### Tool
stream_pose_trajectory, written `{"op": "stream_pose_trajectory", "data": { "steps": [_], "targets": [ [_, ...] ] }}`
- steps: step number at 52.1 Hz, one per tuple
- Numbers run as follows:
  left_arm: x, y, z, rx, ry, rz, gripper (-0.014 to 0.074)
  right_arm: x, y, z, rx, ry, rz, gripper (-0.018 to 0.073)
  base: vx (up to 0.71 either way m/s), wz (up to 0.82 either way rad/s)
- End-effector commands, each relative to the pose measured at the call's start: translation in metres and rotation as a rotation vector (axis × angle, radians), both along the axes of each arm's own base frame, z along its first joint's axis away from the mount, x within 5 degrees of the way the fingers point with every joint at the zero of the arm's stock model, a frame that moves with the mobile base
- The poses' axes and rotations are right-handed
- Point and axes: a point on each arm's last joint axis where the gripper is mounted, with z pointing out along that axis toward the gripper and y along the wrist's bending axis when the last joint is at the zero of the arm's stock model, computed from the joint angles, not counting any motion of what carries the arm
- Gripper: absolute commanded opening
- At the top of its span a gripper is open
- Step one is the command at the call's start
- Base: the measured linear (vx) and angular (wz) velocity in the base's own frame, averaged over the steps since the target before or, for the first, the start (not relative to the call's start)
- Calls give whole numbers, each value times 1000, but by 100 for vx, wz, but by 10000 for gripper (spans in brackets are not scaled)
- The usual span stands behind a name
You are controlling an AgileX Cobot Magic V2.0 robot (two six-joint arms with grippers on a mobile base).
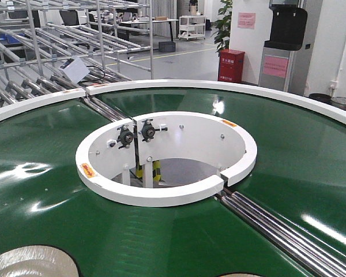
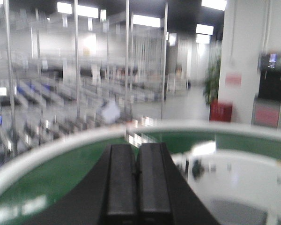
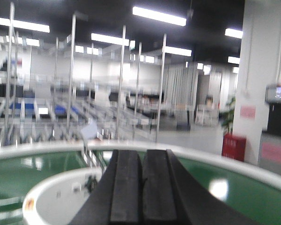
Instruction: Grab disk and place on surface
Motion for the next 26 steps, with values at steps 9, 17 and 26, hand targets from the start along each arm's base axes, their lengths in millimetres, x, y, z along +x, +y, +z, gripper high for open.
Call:
{"op": "stream_pose_trajectory", "data": {
  "steps": [9,17,26],
  "targets": [
    [14,1,25,-71,-241,-19,4,41,10,-7,-27,62,-9,-6,0,0],
    [38,-4,-8,-92,68,-48,59,46,11,-10,-15,83,-6,27,0,0],
    [37,-5,-6,-91,66,-58,220,46,11,-10,-16,85,-6,172,0,0]
  ]
}}
